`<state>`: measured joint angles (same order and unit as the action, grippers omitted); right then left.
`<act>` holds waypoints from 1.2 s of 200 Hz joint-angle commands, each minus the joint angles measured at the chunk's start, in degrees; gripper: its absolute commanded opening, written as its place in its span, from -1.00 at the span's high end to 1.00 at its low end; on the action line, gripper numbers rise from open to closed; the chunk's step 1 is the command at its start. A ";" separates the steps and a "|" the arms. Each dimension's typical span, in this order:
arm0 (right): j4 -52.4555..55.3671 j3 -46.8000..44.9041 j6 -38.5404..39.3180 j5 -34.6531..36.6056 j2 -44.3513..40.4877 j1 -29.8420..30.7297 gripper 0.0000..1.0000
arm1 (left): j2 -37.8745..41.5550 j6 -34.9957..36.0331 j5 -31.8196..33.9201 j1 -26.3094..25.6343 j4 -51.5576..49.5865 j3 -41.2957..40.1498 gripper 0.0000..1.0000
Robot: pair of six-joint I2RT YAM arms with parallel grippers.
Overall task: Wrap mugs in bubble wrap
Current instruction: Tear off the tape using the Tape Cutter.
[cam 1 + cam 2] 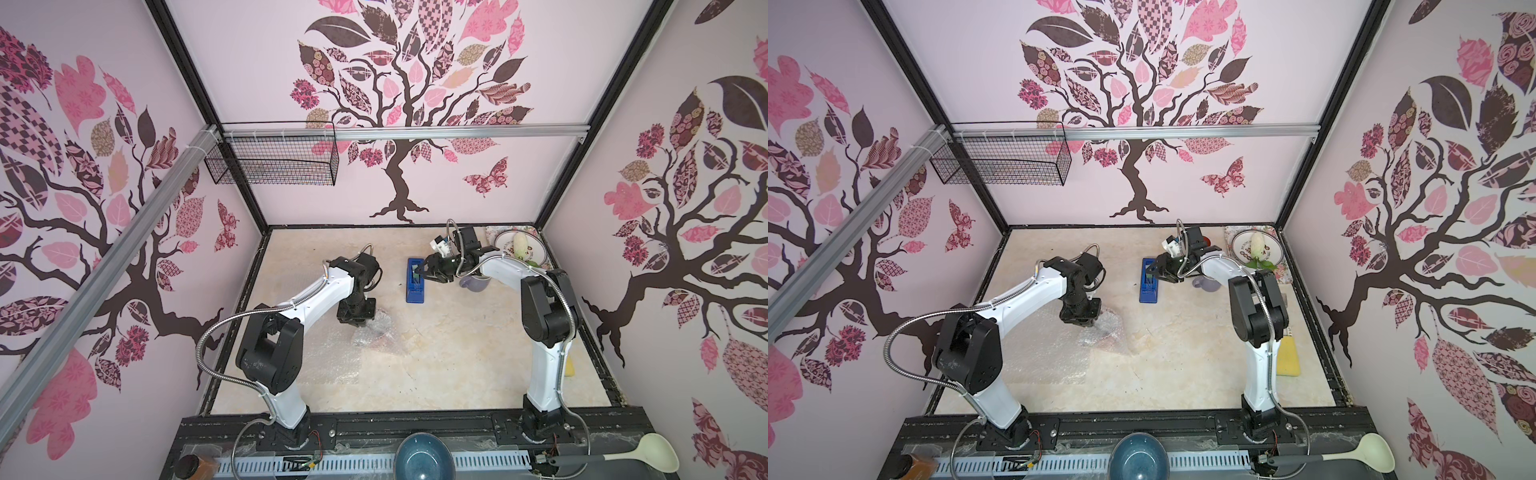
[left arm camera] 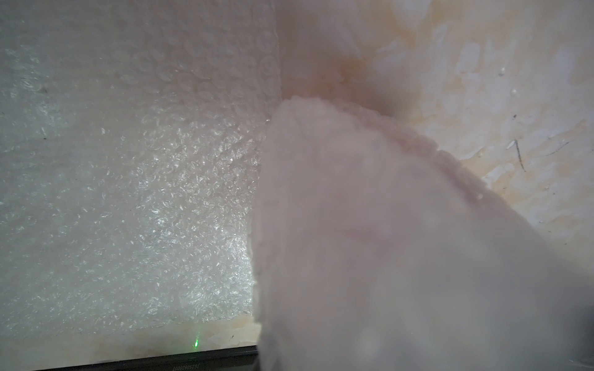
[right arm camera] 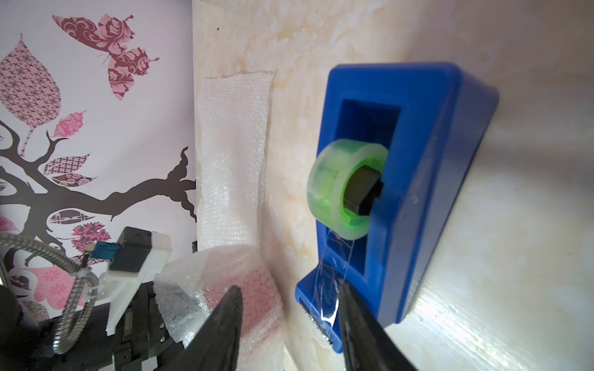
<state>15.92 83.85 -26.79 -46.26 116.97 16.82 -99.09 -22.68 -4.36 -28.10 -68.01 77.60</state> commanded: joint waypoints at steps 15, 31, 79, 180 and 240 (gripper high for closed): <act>-1.78 -0.79 0.81 -0.89 3.10 0.05 0.02 | 1.17 -0.70 -0.92 0.32 0.68 2.29 1.00; -3.57 -1.23 -0.30 -1.74 3.73 0.05 0.02 | 1.09 -0.70 -0.98 0.32 0.69 2.25 1.00; -5.64 -1.82 -1.37 -2.06 5.97 0.10 0.08 | 1.07 -0.83 -0.77 0.33 0.68 2.21 1.00; -19.25 -5.97 -9.46 -6.17 8.33 0.58 0.29 | 1.27 -0.89 -0.76 0.32 0.94 1.66 1.00; -26.63 -7.09 -15.49 -8.36 6.20 0.58 0.78 | 1.31 -0.76 -0.52 0.34 1.20 1.43 1.00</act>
<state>-7.64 76.23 -39.13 -53.82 122.63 17.19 -99.09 -23.57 -4.34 -28.05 -67.77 77.60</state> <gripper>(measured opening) 0.163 0.062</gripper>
